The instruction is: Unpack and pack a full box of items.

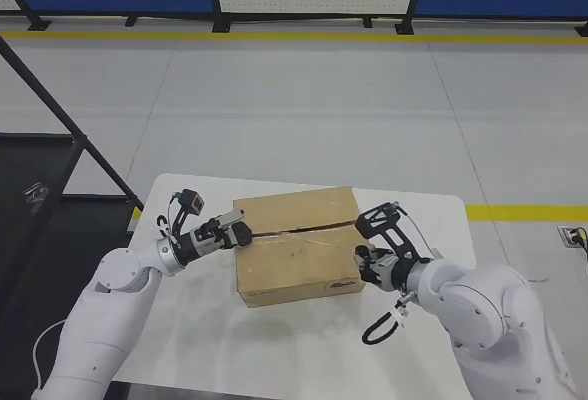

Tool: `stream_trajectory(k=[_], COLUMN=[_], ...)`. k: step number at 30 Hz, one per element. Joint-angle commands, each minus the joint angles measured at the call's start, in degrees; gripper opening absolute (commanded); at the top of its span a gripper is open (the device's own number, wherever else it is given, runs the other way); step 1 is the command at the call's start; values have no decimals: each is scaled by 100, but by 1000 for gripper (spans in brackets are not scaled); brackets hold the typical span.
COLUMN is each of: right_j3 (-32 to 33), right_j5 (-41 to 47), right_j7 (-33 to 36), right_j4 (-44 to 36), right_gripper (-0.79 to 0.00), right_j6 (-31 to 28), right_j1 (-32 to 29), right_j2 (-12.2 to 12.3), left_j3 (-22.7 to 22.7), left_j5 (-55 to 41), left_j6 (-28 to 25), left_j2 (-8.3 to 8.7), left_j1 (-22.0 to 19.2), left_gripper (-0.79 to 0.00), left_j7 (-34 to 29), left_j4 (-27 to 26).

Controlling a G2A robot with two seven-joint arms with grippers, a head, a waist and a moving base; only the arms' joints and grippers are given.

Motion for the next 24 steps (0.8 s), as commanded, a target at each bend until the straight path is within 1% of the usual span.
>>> stream_trajectory(k=[1, 7, 13, 20, 24], right_j3=[-23, -110, -297, -460, -544], right_j5=[-12, -182, -260, -371, -290], right_j7=[-36, -172, 13, 75, 124], right_j4=[69, 261, 593, 1099, 1493], right_gripper=[-785, -785, -785, -785, -785], right_j6=[38, 302, 540, 826, 889], right_j1=[63, 270, 641, 1094, 1399], right_j2=[4, 3, -15, -44, -70], left_j3=[28, 56, 55, 64, 69], left_j5=[15, 29, -21, -73, -104], left_j6=[-18, -27, -27, -43, -65], left_j2=[-10, -25, -33, -46, -55], left_j1=[-9, -17, -12, -29, -47], left_gripper=[0, 0, 0, 0, 0], left_j7=[33, 114, 114, 92, 86], left_j4=[18, 47, 73, 138, 191])
